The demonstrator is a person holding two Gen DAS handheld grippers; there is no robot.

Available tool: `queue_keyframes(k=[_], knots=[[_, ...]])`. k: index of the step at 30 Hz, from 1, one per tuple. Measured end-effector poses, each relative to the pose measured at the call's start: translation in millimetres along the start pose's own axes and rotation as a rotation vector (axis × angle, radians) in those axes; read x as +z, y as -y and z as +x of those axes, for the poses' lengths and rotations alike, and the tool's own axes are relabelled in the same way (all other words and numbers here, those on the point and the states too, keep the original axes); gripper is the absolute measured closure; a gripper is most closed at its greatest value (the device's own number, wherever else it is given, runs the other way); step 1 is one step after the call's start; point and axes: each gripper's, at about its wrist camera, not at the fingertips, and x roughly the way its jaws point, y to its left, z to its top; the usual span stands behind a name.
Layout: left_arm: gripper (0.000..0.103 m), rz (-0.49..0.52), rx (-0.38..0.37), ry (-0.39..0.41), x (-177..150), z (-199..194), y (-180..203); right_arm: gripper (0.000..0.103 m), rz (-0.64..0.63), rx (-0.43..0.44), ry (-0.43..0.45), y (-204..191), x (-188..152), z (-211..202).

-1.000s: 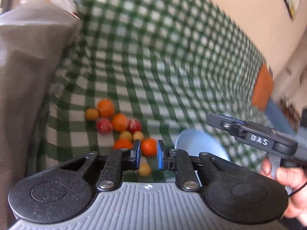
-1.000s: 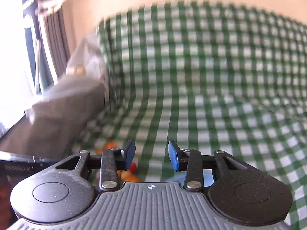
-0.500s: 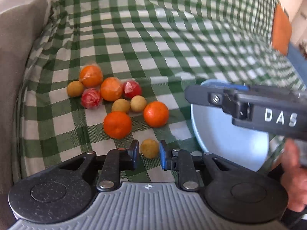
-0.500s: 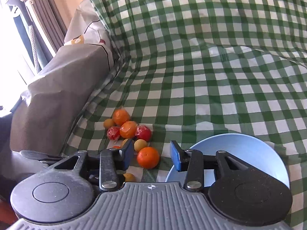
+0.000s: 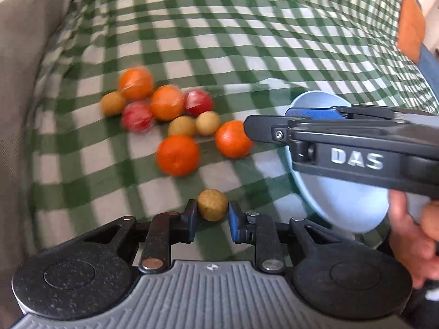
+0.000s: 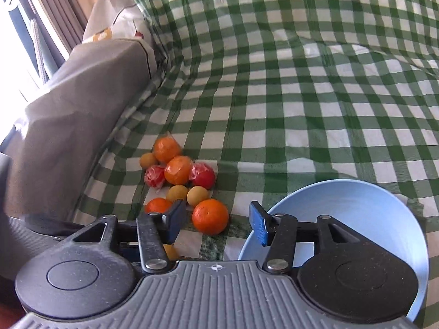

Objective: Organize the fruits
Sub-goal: 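Grasp a tangerine with the right tool and lift it over the plate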

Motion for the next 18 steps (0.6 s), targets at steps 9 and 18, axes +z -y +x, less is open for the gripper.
queue_keyframes(k=[9,18], knots=[[0.077,-0.087,0.054,0.04,-13,-18,-10,0.046,-0.122,-0.062,-0.103,-20,-4,41],[0.077,-0.058,0.068,0.07,-13,-22,-13,0.067,-0.194,-0.08,-0.146,-24,-8,54]])
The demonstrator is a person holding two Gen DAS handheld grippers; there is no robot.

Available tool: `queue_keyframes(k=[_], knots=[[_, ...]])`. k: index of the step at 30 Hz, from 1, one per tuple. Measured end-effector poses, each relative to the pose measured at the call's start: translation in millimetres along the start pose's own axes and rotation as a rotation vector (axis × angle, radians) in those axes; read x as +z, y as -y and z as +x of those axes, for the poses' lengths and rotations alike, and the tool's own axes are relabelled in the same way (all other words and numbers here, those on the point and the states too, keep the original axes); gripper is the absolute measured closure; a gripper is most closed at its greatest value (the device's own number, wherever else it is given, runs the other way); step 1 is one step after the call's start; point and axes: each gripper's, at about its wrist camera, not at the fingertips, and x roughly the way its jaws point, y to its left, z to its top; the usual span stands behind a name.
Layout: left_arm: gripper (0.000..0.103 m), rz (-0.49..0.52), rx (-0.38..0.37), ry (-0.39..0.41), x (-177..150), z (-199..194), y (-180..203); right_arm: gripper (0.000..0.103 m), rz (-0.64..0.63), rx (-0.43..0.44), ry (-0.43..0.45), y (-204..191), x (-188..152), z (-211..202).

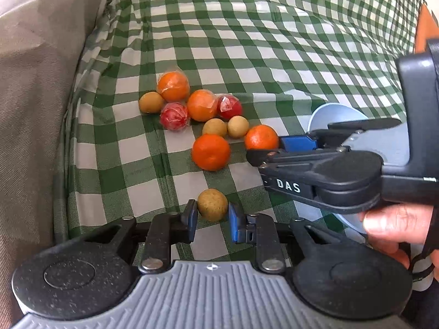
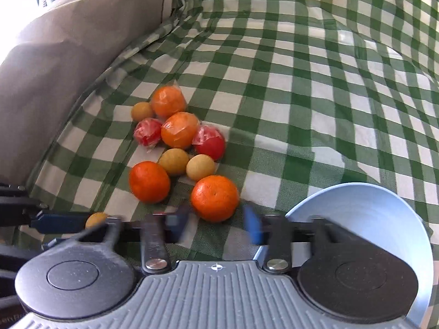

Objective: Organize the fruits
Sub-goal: 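Grasp a tangerine with the right tool and lift it over the plate, then lower the tangerine into the plate and open the right tool while the left tool holds its fruit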

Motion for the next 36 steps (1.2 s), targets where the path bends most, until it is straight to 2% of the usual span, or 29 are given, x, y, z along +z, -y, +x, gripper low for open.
queue_keyframes(k=[9,12,15,19,25,27,31,34,36], knots=[[0.077,0.02,0.024,0.056,-6,-13,-2,0.069,-0.002,0.019,0.051,6,-7,-28],[0.077,0.027,0.021,0.104,-12,-23,-1,0.069,0.035,0.036,0.099,14,-12,-52],[0.077,0.049,0.028,0.159,-19,-35,5,0.069,0.045,0.051,0.186,23,-20,-83],[0.077,0.084,0.054,0.211,-29,-47,15,0.069,0.063,0.038,0.275,42,-40,-113],[0.077,0.111,0.069,0.29,-42,-57,36,0.069,0.181,0.012,0.341,92,-88,-141],[0.077,0.103,0.071,0.308,-45,-58,41,0.069,0.224,-0.002,0.333,106,-98,-146],[0.077,0.085,0.075,0.365,-51,-56,60,0.069,0.198,-0.05,0.35,116,-111,-149],[0.077,0.074,0.01,0.389,-54,-45,78,0.069,0.213,-0.071,0.336,127,-115,-147],[0.077,0.109,-0.013,0.404,-59,-40,89,0.069,0.227,-0.083,0.333,131,-116,-145]])
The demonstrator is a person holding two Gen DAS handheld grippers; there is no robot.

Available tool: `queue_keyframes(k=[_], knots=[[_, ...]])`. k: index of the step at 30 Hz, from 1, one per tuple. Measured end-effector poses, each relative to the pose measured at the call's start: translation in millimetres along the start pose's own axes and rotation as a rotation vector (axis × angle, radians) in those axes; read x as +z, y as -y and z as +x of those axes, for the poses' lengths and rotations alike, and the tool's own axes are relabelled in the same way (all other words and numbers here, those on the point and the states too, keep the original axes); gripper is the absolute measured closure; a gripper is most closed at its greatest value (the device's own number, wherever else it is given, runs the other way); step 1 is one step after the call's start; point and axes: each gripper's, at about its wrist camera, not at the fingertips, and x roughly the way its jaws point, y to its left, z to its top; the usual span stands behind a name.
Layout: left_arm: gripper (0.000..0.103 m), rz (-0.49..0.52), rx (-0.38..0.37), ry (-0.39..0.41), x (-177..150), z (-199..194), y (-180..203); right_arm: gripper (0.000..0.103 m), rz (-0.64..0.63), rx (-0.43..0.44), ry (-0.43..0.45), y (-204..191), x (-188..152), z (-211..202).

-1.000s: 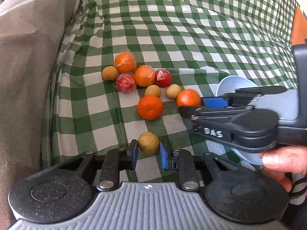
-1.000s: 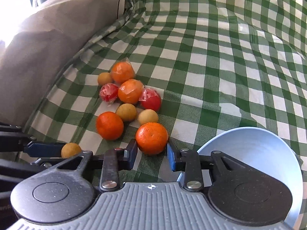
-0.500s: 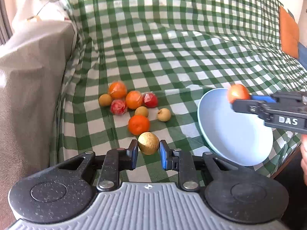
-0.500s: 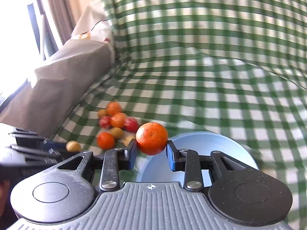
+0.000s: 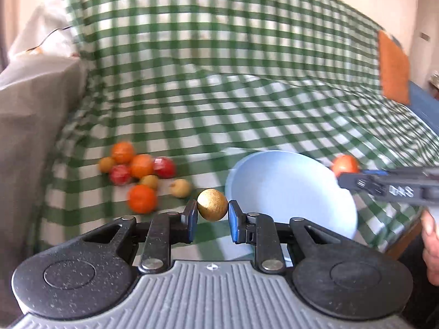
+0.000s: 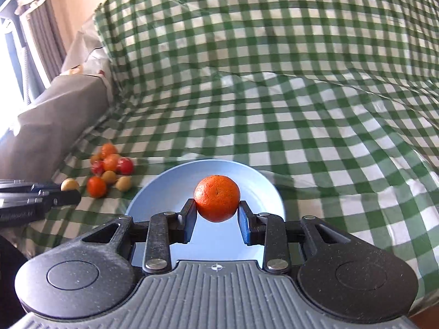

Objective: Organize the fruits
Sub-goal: 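Lower the tangerine into the plate and open the right tool while the left tool holds its fruit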

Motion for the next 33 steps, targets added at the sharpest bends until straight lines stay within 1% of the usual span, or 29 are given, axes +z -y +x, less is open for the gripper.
queue_keyframes(k=[2,4,7,13,18,23,33], knots=[[0.077,0.044,-0.021,0.018,-2,1,9,0.069,0.014,-0.007,-0.006,2,0,4],[0.077,0.061,-0.038,0.026,-3,4,14,0.069,0.02,-0.009,-0.009,1,-1,6],[0.077,0.051,-0.041,0.014,-4,15,17,0.069,0.014,-0.005,-0.013,-4,-1,14],[0.077,-0.019,-0.051,-0.014,-1,30,11,0.069,-0.007,-0.014,-0.027,-9,-1,24],[0.077,0.007,-0.055,-0.008,-3,31,16,0.069,-0.007,-0.026,-0.033,-6,-2,25],[0.077,0.038,-0.068,0.017,-5,26,21,0.068,0.008,-0.034,-0.034,-4,-2,25],[0.077,0.052,-0.083,0.033,-7,25,27,0.068,-0.013,-0.035,-0.039,-8,-4,27]])
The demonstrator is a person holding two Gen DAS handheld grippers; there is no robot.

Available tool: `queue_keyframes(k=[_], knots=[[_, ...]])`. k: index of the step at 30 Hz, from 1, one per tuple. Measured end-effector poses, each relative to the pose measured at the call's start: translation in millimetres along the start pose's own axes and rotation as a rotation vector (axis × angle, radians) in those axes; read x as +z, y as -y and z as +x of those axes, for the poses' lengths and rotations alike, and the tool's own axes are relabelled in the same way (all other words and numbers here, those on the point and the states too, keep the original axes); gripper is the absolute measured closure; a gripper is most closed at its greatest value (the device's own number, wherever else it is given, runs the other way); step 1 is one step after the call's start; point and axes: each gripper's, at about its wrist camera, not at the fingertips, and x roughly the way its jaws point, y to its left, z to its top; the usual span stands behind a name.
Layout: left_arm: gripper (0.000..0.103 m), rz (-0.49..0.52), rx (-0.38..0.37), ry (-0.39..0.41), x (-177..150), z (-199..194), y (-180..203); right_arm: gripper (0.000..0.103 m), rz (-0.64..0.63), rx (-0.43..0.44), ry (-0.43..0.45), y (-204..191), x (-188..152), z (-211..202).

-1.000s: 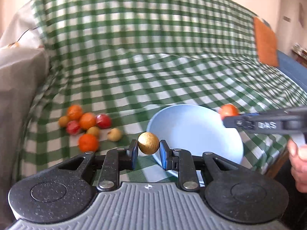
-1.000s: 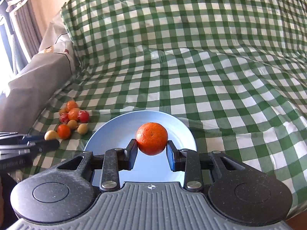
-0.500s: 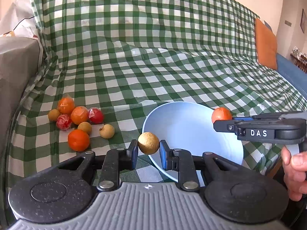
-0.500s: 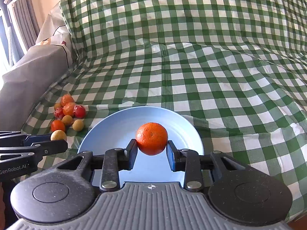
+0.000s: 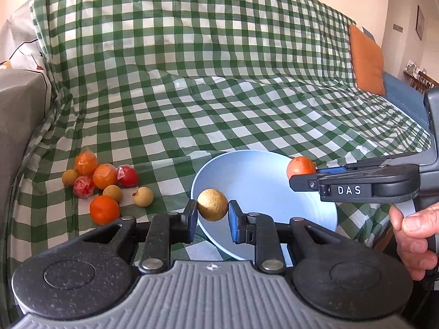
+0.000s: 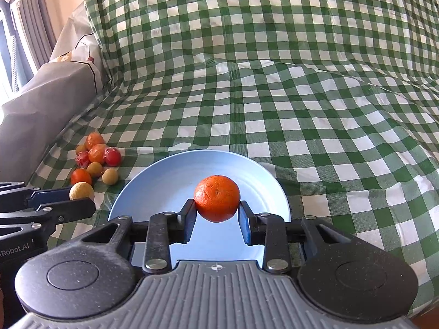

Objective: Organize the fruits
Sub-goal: 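Lower the tangerine into the plate and open the right tool while the left tool holds its fruit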

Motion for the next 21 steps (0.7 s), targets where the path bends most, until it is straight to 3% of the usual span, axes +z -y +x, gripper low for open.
queue_keyframes(k=[21], knots=[[0.077,0.019,-0.015,0.016,-2.4,-0.4,6.5,0.068,0.002,-0.002,0.006,1.1,0.3,-0.6]])
